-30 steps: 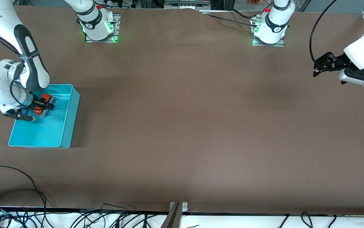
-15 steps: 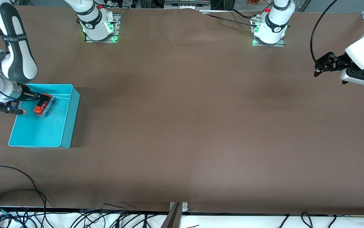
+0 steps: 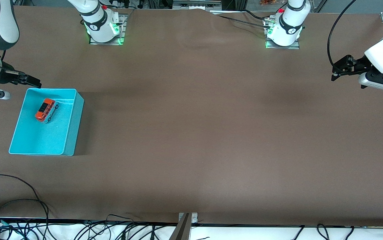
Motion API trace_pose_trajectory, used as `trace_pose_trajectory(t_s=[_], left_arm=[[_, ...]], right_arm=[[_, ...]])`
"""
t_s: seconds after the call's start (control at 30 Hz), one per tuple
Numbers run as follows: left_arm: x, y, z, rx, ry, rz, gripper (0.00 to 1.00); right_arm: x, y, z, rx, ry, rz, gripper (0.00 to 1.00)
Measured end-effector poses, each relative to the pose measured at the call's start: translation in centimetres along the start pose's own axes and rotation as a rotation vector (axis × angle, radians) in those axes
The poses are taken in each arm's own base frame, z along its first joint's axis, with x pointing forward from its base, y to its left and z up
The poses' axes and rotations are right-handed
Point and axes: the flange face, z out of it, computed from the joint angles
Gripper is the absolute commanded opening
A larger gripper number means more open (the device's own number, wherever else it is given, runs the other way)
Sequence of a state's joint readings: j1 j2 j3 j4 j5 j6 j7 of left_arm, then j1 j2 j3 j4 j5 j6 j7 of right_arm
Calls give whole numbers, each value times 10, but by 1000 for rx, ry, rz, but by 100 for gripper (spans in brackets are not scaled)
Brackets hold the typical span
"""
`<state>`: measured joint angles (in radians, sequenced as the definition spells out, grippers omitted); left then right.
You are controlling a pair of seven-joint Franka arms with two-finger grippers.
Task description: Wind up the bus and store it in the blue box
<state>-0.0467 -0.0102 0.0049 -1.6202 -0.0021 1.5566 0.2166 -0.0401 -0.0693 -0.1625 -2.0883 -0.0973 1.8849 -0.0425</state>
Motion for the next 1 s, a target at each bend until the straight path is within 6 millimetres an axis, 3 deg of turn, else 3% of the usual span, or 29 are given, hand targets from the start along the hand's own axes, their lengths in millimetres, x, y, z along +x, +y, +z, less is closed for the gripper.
trace_pose_trajectory(t_s=[0.33, 0.5, 0.67, 0.83, 1.0], left_arm=[[-1, -3, 0, 0, 0, -6, 100], [-1, -3, 0, 0, 0, -6, 100], [-1, -3, 0, 0, 0, -6, 100], [-1, -3, 0, 0, 0, -6, 100], [-1, -3, 0, 0, 0, -6, 100]], right_arm=[[-24, -4, -95, 60, -1, 9, 100], [-26, -30, -132, 98, 20, 54, 100], [-19, -80, -142, 84, 28, 87, 100], [-6, -132, -134, 66, 11, 82, 100], [10, -153, -120, 64, 4, 74, 100]])
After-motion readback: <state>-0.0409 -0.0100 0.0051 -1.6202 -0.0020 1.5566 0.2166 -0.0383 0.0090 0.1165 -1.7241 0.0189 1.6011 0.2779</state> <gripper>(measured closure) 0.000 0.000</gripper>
